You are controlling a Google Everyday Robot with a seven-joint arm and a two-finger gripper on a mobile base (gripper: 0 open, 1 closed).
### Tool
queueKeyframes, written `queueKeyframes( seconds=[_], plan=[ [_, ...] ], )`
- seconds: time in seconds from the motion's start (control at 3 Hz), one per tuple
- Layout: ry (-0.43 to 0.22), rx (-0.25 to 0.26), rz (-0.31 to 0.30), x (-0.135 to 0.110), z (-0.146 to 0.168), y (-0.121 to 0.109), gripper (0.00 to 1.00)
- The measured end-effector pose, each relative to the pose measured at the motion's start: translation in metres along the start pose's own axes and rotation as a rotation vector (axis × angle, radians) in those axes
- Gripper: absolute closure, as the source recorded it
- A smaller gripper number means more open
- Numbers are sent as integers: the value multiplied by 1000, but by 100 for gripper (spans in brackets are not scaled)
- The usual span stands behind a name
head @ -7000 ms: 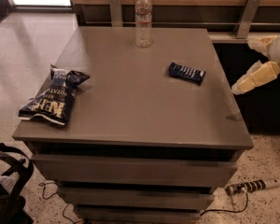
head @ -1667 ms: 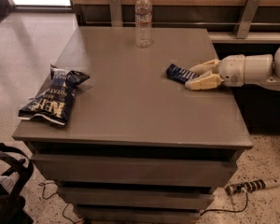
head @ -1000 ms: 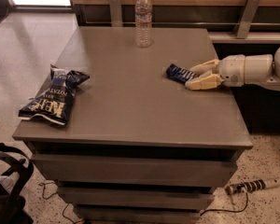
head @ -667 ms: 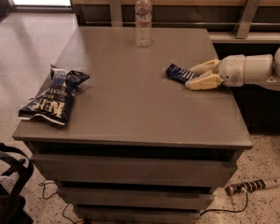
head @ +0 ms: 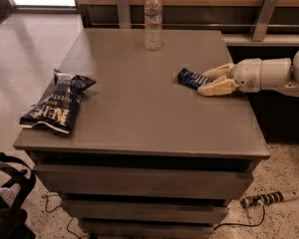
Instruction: Move rxbar blueberry near blue chip bag
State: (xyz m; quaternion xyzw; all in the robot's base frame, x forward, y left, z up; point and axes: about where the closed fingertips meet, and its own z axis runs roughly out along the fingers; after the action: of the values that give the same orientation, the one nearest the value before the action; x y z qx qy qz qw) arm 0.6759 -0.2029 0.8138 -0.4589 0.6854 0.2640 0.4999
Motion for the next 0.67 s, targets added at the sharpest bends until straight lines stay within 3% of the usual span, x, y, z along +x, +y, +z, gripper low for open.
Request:
queueKeyframes(
  seconds=[0.67],
  plan=[
    [0,0,0,0,0,0,100]
  ],
)
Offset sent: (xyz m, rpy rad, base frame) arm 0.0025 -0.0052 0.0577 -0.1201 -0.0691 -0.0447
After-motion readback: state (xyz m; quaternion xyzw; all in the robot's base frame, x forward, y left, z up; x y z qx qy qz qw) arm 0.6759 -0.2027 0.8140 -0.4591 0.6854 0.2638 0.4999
